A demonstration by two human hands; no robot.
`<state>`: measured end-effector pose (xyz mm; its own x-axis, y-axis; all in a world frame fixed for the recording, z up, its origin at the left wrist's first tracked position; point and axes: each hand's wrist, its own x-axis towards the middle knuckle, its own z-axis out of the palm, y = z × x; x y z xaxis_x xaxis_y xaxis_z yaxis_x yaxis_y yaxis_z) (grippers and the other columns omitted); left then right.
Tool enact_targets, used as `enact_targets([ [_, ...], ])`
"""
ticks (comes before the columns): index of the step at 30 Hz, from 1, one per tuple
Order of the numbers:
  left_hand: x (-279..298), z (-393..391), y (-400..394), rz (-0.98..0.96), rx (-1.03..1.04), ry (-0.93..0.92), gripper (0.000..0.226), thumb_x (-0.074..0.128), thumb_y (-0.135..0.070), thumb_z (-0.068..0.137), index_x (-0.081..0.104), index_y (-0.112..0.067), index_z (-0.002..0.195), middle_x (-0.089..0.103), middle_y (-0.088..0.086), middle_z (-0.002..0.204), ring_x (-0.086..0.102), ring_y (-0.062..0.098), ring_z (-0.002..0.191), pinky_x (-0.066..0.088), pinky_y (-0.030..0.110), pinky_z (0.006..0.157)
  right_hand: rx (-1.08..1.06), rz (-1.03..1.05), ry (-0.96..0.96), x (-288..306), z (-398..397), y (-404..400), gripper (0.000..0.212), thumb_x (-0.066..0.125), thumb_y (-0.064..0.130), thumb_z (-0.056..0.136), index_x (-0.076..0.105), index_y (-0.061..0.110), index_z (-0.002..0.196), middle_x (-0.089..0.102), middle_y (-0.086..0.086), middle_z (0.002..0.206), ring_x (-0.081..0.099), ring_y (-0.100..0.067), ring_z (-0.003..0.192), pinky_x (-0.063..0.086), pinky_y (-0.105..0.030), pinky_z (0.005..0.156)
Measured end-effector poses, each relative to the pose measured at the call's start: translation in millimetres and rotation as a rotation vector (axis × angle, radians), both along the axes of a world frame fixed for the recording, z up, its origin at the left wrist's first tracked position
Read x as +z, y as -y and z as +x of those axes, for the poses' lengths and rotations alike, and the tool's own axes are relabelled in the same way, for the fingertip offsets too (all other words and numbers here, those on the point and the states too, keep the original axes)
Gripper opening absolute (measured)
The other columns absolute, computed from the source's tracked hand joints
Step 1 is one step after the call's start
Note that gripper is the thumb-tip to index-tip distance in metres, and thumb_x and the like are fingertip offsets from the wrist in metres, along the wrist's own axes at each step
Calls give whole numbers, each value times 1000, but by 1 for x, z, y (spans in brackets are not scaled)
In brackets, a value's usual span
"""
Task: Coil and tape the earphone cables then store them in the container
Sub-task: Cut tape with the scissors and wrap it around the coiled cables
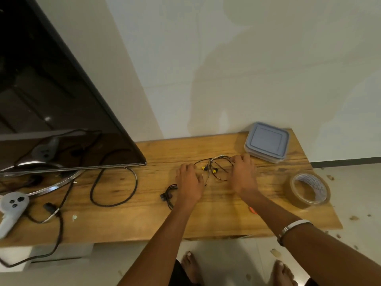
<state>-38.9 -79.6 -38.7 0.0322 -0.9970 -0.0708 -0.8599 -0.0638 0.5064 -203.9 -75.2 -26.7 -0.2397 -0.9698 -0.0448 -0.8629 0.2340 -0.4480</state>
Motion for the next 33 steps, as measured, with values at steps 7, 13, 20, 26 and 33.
enact_targets([
  [7,1,-23,-3,121,14,-41,24,56,-13,91,53,-10,114,54,7,117,50,24,112,42,34,93,7,44,-44,-18,-13,-1,22,52,11,88,57,16,109,45,-8,116,39,-28,115,36,-42,96],
  [13,10,-41,-4,218,145,-235,28,52,-11,94,48,-5,121,63,13,104,58,20,78,41,26,59,29,70,-43,-16,-7,-2,24,51,11,87,57,15,110,44,-8,117,38,-29,113,33,-41,95],
  [20,16,-52,2,317,321,-375,41,52,-6,92,42,-3,132,61,12,104,55,19,76,39,25,52,194,112,55,-12,0,1,24,49,21,91,57,19,114,47,-3,121,40,-25,118,32,-40,95],
  [26,12,-54,-1,302,443,-533,29,44,-5,88,54,1,115,64,12,86,52,18,67,36,25,52,215,168,38,-14,16,-6,37,46,40,91,52,15,117,48,-7,123,39,-27,121,29,-42,98],
  [33,-6,-49,-3,274,466,-635,41,40,-17,73,57,-2,107,66,23,98,55,24,68,43,31,55,67,238,-1,-6,34,-1,29,46,32,93,56,14,114,54,-9,124,38,-30,124,29,-47,100],
])
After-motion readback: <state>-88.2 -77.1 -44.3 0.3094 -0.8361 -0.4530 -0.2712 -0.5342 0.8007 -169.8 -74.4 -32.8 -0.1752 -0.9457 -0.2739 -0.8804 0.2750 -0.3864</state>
